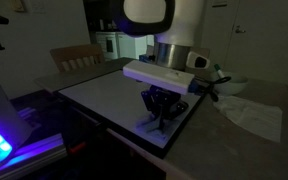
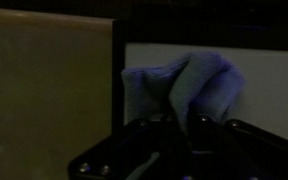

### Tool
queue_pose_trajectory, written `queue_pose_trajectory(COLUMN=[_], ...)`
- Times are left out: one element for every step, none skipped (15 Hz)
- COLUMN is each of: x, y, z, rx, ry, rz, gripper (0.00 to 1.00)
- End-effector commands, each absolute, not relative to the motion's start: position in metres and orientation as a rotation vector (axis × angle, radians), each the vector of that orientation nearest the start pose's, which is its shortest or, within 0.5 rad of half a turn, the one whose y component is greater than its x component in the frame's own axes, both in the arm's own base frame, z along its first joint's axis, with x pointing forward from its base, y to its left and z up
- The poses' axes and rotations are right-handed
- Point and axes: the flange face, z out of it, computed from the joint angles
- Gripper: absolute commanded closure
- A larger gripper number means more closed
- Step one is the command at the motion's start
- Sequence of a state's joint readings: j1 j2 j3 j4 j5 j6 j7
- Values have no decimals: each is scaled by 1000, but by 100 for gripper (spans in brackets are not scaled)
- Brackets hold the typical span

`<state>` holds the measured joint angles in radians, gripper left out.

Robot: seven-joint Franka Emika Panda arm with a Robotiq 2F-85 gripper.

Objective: Use the cloth to wipe the whiteboard on the table

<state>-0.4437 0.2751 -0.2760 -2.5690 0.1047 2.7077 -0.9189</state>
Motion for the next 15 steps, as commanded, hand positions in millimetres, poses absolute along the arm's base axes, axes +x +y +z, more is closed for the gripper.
queue_pose_trajectory(x=[318,320,322,324,325,327,329,331,334,337,340,342,345,347,351], y=[-297,-297,-297,-297,-298,-298,-299,-300,-301,-302,-303,-304,-305,-305,-306], z=[150,149,149,148,147,146,145,144,143,142,142,141,140,139,139], rx=[-3073,-3072,-3069,-3066,-3064,-3061,-3060,-3059,-3058,-3056,-3053,-3050,-3048,-3045,-3043], ry=[-181,-191,-202,-210,-215,-219,-224,-229,-235,-241,-249,-256,-261,-268,-276], rz=[200,203,206,208,210,212,215,219,222,227,230,236,243,250,251], gripper=[100,98,98,98,98,98,98,98,98,98,98,98,98,98,98])
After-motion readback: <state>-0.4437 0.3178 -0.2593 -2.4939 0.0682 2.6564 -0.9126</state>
